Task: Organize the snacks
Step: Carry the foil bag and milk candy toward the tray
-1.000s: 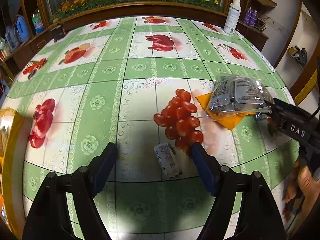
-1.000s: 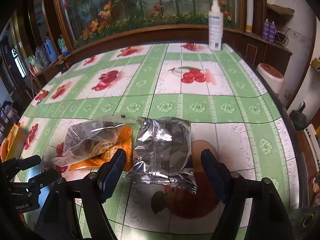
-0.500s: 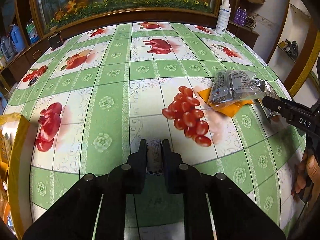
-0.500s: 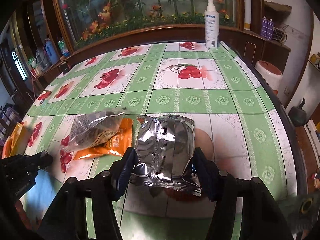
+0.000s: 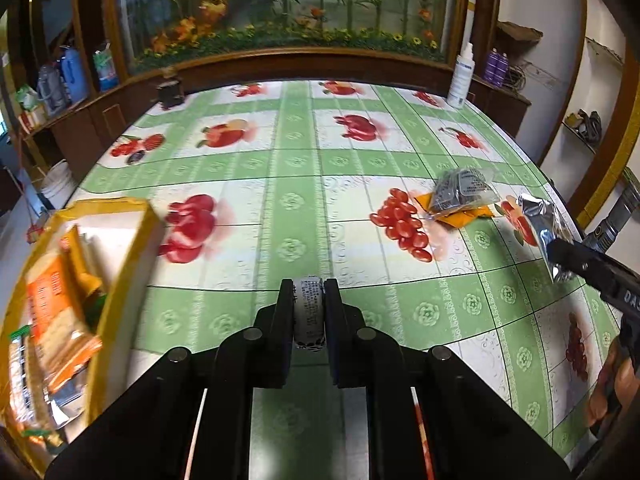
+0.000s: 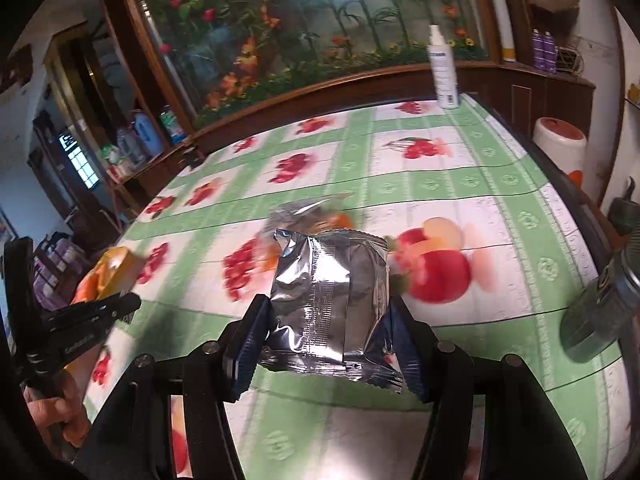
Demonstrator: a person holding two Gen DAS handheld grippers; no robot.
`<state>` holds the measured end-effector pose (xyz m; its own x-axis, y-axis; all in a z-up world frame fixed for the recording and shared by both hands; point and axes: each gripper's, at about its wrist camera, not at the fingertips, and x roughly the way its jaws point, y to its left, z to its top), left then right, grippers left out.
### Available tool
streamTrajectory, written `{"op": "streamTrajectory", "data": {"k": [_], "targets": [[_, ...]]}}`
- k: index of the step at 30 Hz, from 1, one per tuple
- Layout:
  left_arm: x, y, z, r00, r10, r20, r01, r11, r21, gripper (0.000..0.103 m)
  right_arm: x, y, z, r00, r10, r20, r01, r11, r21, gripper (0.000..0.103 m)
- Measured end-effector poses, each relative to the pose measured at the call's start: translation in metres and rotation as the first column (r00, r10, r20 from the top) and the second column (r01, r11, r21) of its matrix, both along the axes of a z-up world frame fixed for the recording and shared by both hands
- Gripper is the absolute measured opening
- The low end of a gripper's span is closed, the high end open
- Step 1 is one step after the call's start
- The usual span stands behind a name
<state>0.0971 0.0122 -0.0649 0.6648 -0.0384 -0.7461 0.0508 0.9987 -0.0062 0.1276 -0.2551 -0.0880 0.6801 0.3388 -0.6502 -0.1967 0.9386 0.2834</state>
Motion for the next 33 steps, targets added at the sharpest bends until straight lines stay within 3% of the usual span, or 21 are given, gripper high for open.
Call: {"op": "streamTrajectory", "data": {"k": [15,33], "targets": [[-0.053,0.065,0.019,0.988,0.140,0.065,-0.139,0.990,-0.010,0.011,-0.046,0.115,0.026,0.971,0.230,0.059,-0.230,0.973,-0.010,0.060],[-0.080,0.115,0.022,0.968,0.238,0.084,-0.236,0.971,-0.027,0.012,-0.063,0.180,0.034,0.937,0.341,0.069,-0.339,0.940,-0.042,0.060]]}}
